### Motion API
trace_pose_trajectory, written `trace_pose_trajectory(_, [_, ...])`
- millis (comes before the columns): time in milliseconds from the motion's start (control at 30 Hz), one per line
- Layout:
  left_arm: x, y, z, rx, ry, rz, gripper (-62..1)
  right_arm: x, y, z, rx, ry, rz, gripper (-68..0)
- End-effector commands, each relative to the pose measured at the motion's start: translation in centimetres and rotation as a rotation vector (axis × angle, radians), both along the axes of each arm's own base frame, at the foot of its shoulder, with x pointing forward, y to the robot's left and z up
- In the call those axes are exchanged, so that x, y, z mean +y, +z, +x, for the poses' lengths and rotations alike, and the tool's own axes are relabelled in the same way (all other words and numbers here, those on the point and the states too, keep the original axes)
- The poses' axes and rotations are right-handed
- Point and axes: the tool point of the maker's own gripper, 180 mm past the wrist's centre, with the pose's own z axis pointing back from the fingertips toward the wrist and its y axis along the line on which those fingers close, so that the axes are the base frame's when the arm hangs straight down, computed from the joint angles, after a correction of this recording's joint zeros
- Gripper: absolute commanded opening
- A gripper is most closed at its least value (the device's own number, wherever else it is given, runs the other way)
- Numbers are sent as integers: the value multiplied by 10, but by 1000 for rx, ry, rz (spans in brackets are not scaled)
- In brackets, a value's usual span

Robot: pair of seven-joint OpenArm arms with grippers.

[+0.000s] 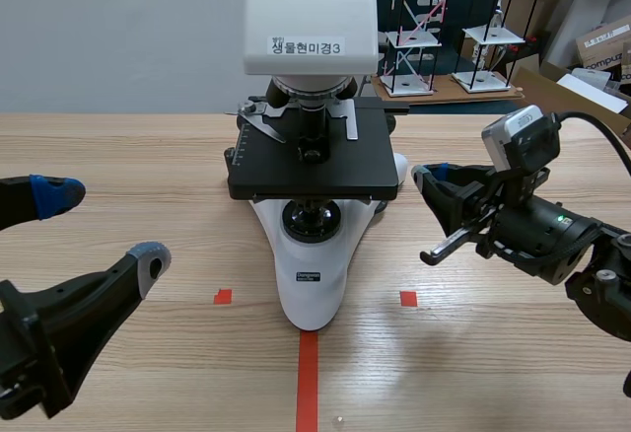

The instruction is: Return to the home posture

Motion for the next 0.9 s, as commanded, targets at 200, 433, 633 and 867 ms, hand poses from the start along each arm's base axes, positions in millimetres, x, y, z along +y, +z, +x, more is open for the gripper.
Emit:
trace_pose_trajectory(200, [-2, 7, 1, -19, -2, -19, -7, -1, 11, 3, -36, -7, 23, -631])
trace_pose_trajectory(433, [-2, 7, 1, -19, -2, -19, -7, -1, 11, 3, -36, -7, 22, -573])
trace_pose_trajectory(633, [-2, 7, 1, -19, -2, -19, -7, -6, 7, 2, -25, -18, 7, -511])
trace_pose_trajectory(867, [-2, 7, 1, -19, -2, -19, -7, -29, 0, -11, -14, -98, -15, -245])
